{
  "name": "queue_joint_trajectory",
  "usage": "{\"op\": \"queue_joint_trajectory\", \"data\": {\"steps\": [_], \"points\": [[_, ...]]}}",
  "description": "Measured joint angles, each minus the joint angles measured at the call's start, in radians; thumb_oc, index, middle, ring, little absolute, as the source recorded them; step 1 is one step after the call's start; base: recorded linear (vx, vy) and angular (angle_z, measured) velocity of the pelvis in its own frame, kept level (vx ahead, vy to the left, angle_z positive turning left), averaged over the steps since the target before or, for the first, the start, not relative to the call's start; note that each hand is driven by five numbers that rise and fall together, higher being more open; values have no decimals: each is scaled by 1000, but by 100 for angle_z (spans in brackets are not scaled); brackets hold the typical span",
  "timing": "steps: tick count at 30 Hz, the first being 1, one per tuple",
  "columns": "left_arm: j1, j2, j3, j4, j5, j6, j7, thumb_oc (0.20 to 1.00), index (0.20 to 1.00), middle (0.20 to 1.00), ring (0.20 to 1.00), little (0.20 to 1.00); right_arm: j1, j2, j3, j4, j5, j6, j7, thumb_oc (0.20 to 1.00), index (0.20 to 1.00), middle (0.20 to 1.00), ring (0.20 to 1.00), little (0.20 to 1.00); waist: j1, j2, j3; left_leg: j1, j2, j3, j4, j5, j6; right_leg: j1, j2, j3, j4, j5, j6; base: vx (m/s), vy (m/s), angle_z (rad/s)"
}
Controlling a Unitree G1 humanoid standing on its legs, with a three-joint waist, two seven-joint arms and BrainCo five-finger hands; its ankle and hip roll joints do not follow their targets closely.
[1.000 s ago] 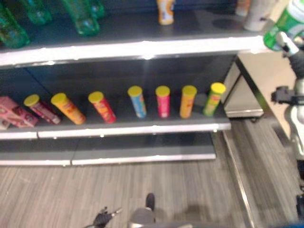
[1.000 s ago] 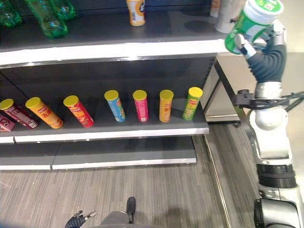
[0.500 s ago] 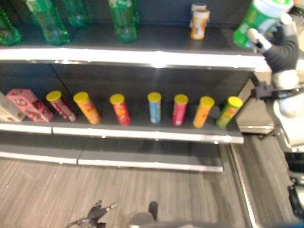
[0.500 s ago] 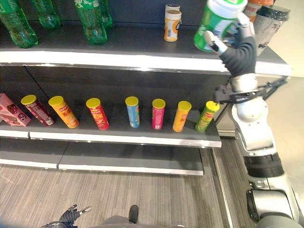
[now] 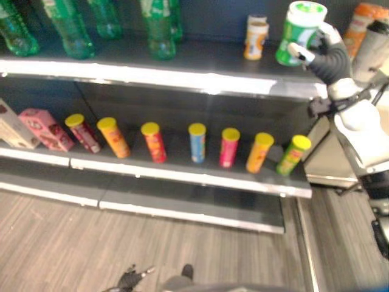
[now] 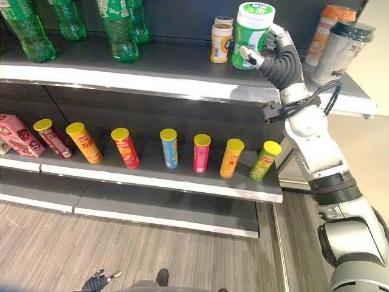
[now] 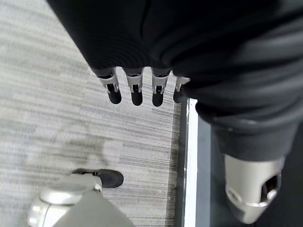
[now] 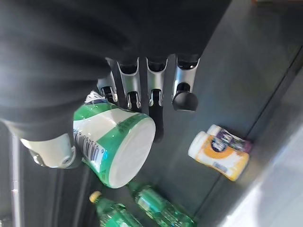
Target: Put the goods on the table back onto the shelves and tidy them up.
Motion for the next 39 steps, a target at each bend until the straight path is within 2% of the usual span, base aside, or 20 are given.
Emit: {"op": "queue_joint_trajectory", "data": {"steps": [4, 13, 21, 24, 32, 39], "points": [[7, 2, 4, 1, -15, 0, 1, 1000, 1000, 1000, 1000, 1000, -33, 9, 31, 69, 0, 13, 2, 200, 200, 200, 200, 200, 18, -1, -1, 4, 0, -1, -7, -10, -12, 7, -4, -1, 0, -2, 0, 5, -8, 0], [14, 2, 4, 12, -20, 0, 3, 1000, 1000, 1000, 1000, 1000, -34, 56, 34, 70, -1, 13, 3, 200, 200, 200, 200, 200, 21, -2, -20, -11, -3, -5, -7, -16, -1, 3, -7, -18, 0, -6, -3, 17, 14, 4], [10, -5, 4, 10, -20, 1, 13, 1000, 1000, 1000, 1000, 1000, 8, 77, 24, -43, -23, 13, 2, 200, 200, 200, 200, 200, 20, -2, -27, -19, -8, -26, -5, -7, -5, 3, -9, -42, 0, -10, -5, 15, 42, 8], [10, -6, 5, 10, -20, 1, 16, 1000, 1000, 1000, 1000, 1000, 37, 78, 19, -50, -42, 13, 1, 200, 200, 200, 200, 200, 21, -11, -32, -27, -9, -28, -6, -10, -10, 1, -8, -47, 0, -12, -4, 4, 34, 3], [9, -5, 5, 13, -19, 11, 25, 1000, 1000, 1000, 1000, 1000, 111, 96, -8, -80, -81, 13, 0, 200, 200, 200, 200, 200, 20, -62, -35, -32, -9, -21, -6, -11, -10, -12, -11, -38, 0, -11, -3, -7, 20, -2], [9, -3, 5, 13, -19, 13, 29, 1000, 1000, 1000, 1000, 1000, 110, 97, -7, -73, -90, 14, -1, 200, 200, 200, 200, 200, 21, -67, -35, -29, -9, -13, -6, -12, -8, -13, -13, -26, 0, -11, -3, 4, 18, -3]]}}
